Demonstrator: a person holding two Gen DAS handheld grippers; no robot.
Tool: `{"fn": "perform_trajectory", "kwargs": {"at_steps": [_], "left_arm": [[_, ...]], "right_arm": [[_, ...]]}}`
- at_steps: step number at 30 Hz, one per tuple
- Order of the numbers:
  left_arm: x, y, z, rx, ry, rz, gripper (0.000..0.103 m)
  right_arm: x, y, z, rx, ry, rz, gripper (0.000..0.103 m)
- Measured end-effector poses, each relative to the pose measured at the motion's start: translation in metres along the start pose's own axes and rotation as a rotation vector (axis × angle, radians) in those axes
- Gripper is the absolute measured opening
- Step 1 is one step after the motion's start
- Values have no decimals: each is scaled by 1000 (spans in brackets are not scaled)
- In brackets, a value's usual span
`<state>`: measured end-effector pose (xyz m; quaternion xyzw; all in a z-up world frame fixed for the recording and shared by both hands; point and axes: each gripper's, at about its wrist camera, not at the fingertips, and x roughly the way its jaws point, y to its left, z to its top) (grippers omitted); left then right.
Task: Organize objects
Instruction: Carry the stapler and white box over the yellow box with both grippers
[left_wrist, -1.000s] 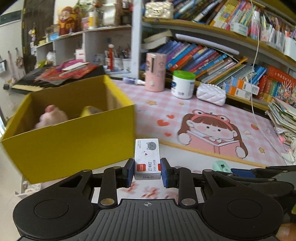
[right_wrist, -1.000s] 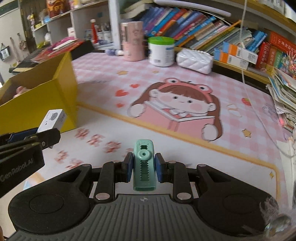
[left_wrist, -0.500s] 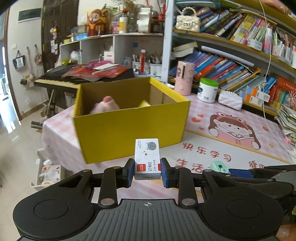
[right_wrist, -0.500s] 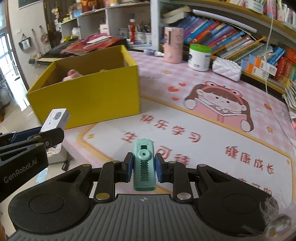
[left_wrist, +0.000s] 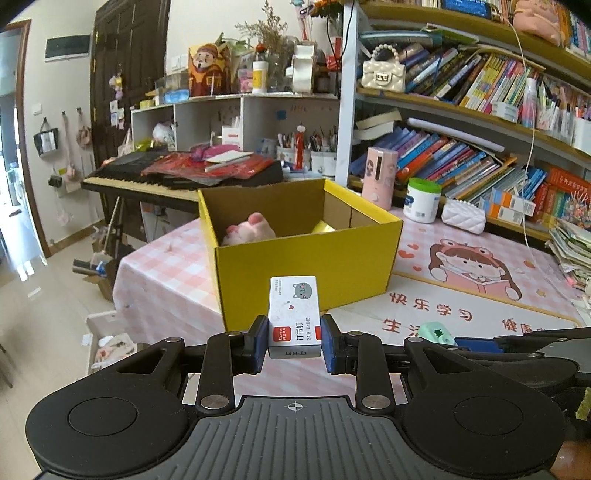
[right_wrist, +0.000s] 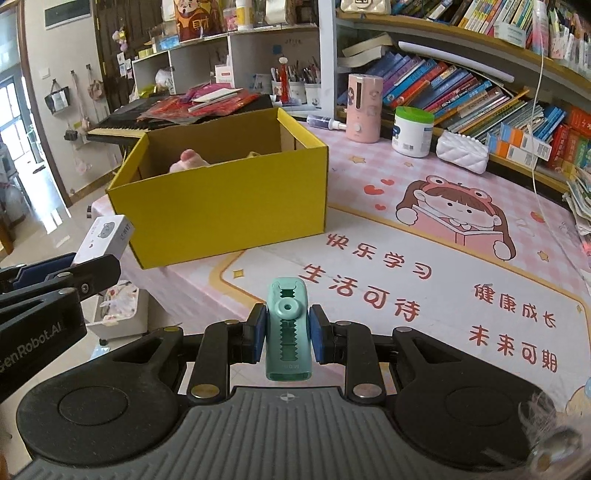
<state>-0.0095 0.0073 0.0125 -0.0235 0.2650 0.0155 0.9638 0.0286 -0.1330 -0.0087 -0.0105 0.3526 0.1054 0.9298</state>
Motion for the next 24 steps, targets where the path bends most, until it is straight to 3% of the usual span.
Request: {"fn": "perform_trajectory", "kwargs": {"at_steps": [14, 24], "left_arm": [[1, 1, 6, -12, -31, -17, 28], [26, -6, 33, -9, -72, 44, 28]], "right_arm": [[-3, 9, 3, -30, -11, -8, 23], [24, -3, 41, -47, -55, 35, 23]]}}
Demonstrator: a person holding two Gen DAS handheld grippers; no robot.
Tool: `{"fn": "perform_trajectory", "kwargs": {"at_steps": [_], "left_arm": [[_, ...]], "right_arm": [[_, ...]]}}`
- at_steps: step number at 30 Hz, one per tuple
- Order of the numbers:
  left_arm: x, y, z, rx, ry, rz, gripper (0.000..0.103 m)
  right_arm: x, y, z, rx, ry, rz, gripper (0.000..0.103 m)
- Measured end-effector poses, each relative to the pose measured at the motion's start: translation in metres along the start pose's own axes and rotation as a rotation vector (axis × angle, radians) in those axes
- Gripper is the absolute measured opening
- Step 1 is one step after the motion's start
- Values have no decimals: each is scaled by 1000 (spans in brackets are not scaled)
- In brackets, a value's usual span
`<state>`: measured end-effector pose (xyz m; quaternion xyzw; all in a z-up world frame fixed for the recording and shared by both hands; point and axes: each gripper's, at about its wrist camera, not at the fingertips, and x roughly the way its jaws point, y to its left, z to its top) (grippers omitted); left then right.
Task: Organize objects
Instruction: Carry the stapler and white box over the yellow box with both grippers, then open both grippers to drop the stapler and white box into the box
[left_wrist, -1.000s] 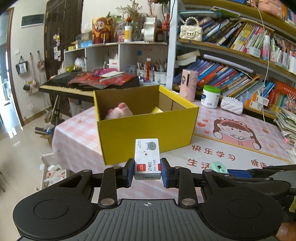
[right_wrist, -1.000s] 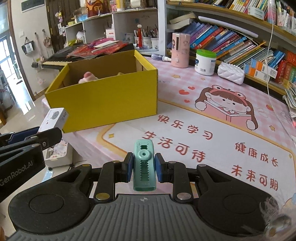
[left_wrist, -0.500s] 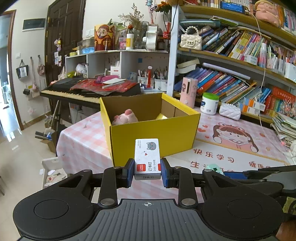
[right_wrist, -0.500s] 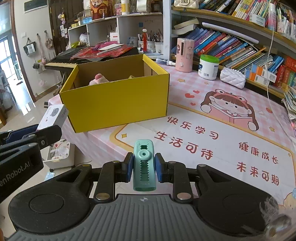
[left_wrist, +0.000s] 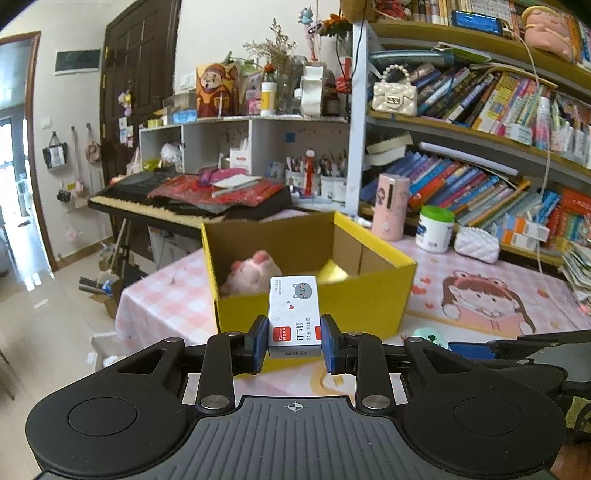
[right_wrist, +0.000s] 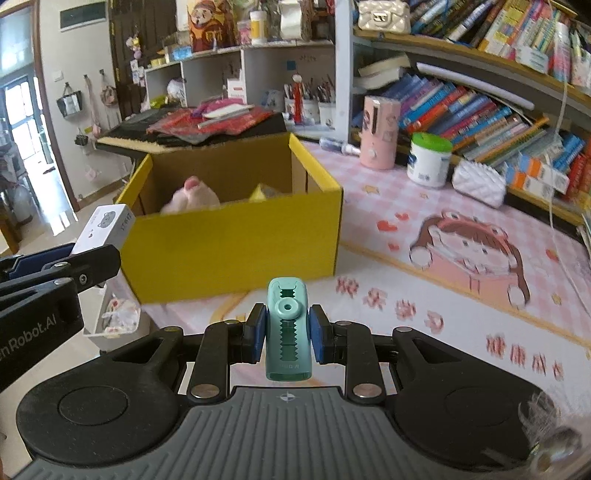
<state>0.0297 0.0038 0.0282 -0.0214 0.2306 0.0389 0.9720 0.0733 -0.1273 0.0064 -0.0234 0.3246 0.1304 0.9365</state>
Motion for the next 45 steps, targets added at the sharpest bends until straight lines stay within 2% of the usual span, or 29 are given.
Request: {"fn": "perform_trajectory", "kwargs": {"at_steps": [10, 14, 18, 24, 28, 33, 36, 37, 40, 42, 44, 45], "left_arm": [[48, -5, 39, -14, -51, 118, 28], [74, -2, 50, -37, -19, 172, 28], [93, -1, 51, -41, 16, 208, 28], [116, -3, 48, -30, 86, 232, 28], [129, -7, 44, -12, 131, 234, 28], [142, -12, 38, 0, 191, 224, 29], [143, -16, 37, 7, 189, 222, 30], [142, -17, 37, 5, 189, 224, 32], [141, -16, 38, 0, 189, 245, 44], [140, -15, 38, -2, 184, 263, 50], [136, -13, 37, -10, 172, 263, 59], [134, -13, 36, -9, 170, 264, 59]], "right_arm": [[42, -17, 74, -80, -145, 89, 23], [69, -16, 101, -123, -157, 141, 23], [99, -10, 118, -189, -120, 192, 23], [137, -4, 119, -289, -17, 231, 23], [151, -7, 111, -301, 41, 249, 23], [156, -10, 108, -304, 61, 281, 24], [157, -10, 106, -319, 62, 288, 24], [156, -11, 106, -316, 58, 290, 24], [155, -12, 106, -312, 55, 293, 26], [154, -14, 106, -309, 51, 275, 40], [154, -17, 107, -303, 45, 254, 41], [154, -17, 106, -309, 43, 242, 39]]}}
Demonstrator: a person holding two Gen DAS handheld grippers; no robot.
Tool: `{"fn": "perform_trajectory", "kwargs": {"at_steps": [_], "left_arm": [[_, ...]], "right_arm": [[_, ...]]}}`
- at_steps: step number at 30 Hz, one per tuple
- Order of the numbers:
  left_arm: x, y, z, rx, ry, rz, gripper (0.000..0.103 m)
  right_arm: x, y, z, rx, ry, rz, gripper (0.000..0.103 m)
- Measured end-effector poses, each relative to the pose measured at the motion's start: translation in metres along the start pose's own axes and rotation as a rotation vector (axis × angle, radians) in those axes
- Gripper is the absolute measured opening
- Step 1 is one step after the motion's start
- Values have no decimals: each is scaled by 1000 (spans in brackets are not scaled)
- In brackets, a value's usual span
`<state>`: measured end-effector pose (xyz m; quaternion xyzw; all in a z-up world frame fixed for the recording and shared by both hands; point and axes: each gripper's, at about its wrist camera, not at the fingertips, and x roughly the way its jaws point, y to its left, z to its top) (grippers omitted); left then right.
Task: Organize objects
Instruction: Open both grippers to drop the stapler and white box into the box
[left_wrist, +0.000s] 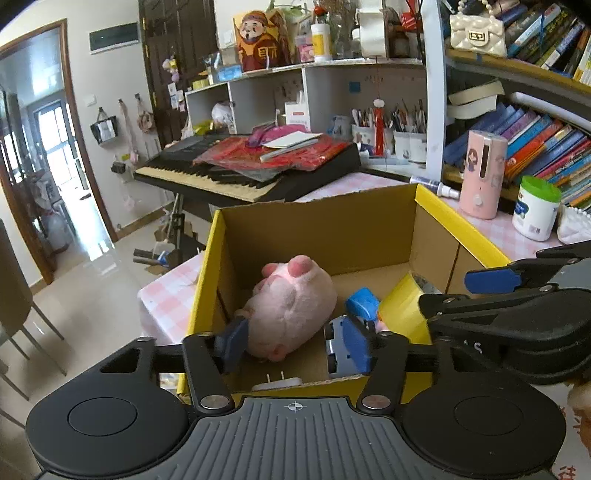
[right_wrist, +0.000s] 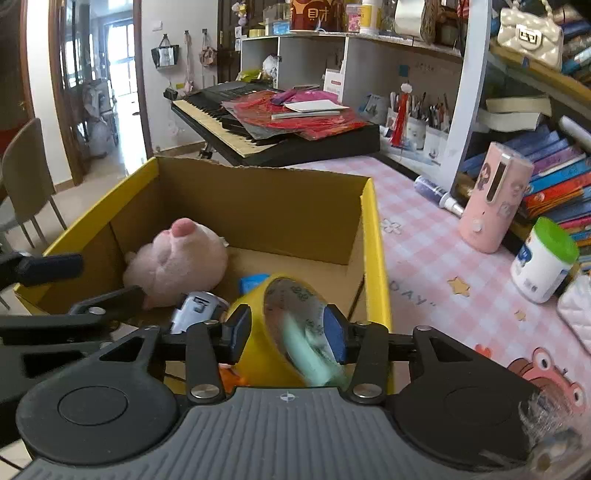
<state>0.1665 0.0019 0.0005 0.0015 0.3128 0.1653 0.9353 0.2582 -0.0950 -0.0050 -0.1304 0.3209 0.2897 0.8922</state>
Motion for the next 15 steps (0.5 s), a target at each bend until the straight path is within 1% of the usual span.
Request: {"fn": "perform_trajectory", "kwargs": {"at_steps": [2, 7, 15], "left_arm": [[-1, 0, -1, 2, -8, 4, 61], [-2, 3, -3, -7, -7, 3, 63], [-8, 5, -8, 12, -23, -35, 65]], "right_arm": [[0, 1, 0, 5, 13, -14, 39], [-6, 6, -2, 81, 53, -96, 36], [-24, 11, -18, 211, 54, -227, 37]]}}
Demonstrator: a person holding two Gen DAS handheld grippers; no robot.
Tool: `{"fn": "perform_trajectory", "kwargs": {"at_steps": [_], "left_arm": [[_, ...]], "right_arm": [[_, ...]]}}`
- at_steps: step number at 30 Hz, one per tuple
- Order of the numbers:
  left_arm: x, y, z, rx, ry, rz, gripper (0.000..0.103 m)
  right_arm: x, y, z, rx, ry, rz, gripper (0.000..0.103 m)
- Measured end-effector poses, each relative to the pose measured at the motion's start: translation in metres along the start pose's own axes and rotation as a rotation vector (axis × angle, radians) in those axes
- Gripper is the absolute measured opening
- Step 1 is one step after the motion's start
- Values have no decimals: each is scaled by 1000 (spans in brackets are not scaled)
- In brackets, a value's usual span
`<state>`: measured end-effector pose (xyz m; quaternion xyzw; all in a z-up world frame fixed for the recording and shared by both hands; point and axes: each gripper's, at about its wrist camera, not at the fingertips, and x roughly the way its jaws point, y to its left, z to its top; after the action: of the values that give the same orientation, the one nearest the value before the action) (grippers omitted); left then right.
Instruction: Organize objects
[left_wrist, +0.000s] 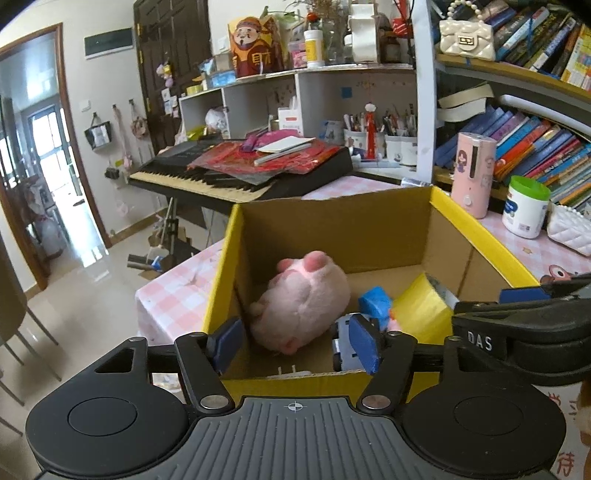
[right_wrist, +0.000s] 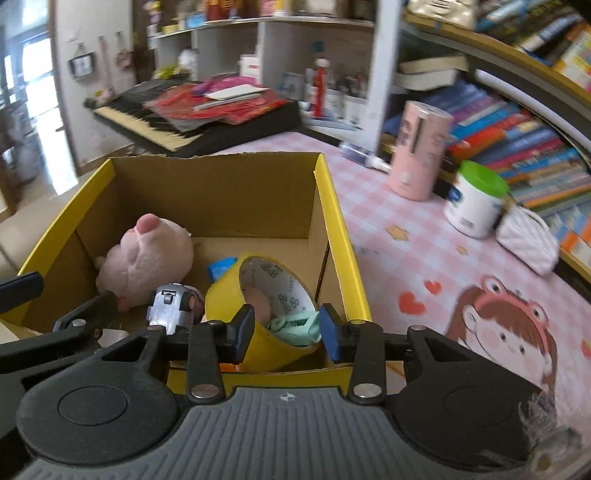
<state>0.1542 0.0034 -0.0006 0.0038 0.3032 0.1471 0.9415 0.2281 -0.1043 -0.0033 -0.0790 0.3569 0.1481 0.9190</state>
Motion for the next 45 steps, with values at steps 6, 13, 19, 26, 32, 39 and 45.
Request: {"fn": "perform_trajectory", "kwargs": {"at_steps": [6, 13, 19, 26, 32, 39, 45], "left_arm": [[-1, 6, 0, 22, 3, -61, 64], [-19, 14, -1, 38, -46, -115, 66], [-46, 31, -2, 10, -97, -157, 75], [-76, 41, -15, 24, -131, -197, 89], [-92, 36, -35, 69, -111, -202, 96], [-107, 26, -60, 128, -62, -237, 96], [-120, 17, -75, 178, -48, -237, 99]], "right_arm": [[-19, 1, -16, 90, 2, -73, 38], [-41, 13, -23, 100, -61, -148, 58], [-82, 24, -33, 106, -204, -213, 70], [-122, 28, -56, 166, -247, -312, 76], [-143, 27, -85, 251, -190, -411, 88], [-161, 26, -127, 336, -117, -525, 99], [-170, 25, -155, 391, -60, -585, 103]]}}
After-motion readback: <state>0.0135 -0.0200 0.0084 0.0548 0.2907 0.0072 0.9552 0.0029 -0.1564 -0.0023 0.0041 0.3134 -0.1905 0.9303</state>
